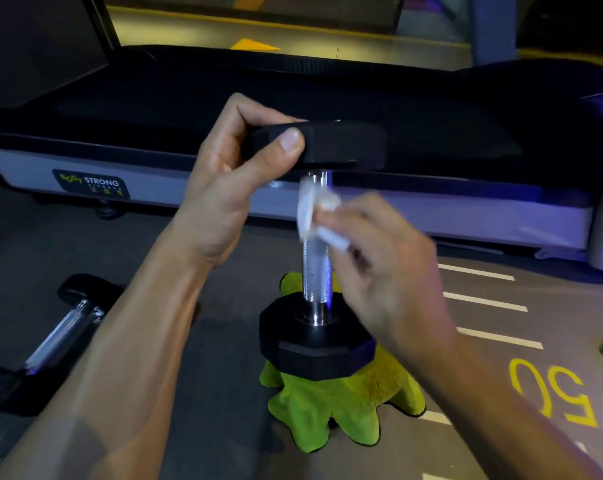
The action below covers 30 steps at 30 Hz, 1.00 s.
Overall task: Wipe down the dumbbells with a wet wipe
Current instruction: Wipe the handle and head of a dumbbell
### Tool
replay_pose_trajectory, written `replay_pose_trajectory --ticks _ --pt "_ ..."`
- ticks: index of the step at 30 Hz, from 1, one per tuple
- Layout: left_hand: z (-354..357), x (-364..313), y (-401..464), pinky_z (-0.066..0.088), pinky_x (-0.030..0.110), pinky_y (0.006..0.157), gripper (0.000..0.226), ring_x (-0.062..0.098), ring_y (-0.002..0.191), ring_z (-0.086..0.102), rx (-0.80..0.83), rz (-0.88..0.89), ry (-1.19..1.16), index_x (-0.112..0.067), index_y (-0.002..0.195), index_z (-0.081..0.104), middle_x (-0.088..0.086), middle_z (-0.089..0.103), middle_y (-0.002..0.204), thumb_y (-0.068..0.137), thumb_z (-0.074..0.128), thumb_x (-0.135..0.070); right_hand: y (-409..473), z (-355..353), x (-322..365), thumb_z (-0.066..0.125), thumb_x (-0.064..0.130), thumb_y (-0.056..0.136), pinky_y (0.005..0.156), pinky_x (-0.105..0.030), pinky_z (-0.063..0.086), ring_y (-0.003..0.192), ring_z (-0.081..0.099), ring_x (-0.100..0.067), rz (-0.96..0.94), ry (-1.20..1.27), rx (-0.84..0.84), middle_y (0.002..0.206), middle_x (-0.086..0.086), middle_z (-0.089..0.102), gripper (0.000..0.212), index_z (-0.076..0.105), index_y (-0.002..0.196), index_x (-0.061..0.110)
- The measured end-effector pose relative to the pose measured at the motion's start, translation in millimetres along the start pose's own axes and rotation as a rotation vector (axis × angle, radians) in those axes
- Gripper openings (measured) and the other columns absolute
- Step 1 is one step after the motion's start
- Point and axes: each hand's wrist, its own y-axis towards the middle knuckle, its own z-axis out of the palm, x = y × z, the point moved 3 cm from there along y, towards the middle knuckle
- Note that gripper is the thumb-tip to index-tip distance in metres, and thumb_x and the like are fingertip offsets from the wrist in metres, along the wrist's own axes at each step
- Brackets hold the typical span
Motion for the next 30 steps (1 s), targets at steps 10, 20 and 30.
replay_pose_trajectory --ticks 10,20,30 --pt "3 -1 -2 0.048 0.036 0.089 0.012 0.027 0.106 0.057 -0.002 0.011 0.009 -0.028 0.099 0.059 0.017 0.060 0.117 0.091 0.067 -0.032 3 5 -2 0.063 -0.010 0.094 0.095 -0.020 0.048 0.110 0.065 -0.018 0.022 0.020 -0.156 0.120 -0.009 0.067 0.031 0.075 0.120 0.003" --pt "4 -3 -3 0.049 0.033 0.094 0.015 0.021 0.109 0.060 -0.018 0.013 0.011 -0.026 0.100 0.058 0.011 0.065 0.117 0.091 0.067 -0.031 5 0 -5 0.060 0.001 0.101 0.091 -0.016 0.047 0.106 0.064 -0.010 0.027 0.065 -0.152 0.116 -0.008 0.067 0.021 0.076 0.115 0.003" --pt "5 -2 -3 0.045 0.028 0.088 0.015 0.016 0.101 0.057 -0.044 0.001 0.005 -0.025 0.100 0.059 0.011 0.063 0.111 0.089 0.068 -0.032 -52 -10 -11 0.051 0.017 0.097 0.076 -0.014 0.041 0.085 0.057 -0.003 0.045 0.146 0.353 0.093 0.015 0.061 0.018 0.068 0.091 0.021"
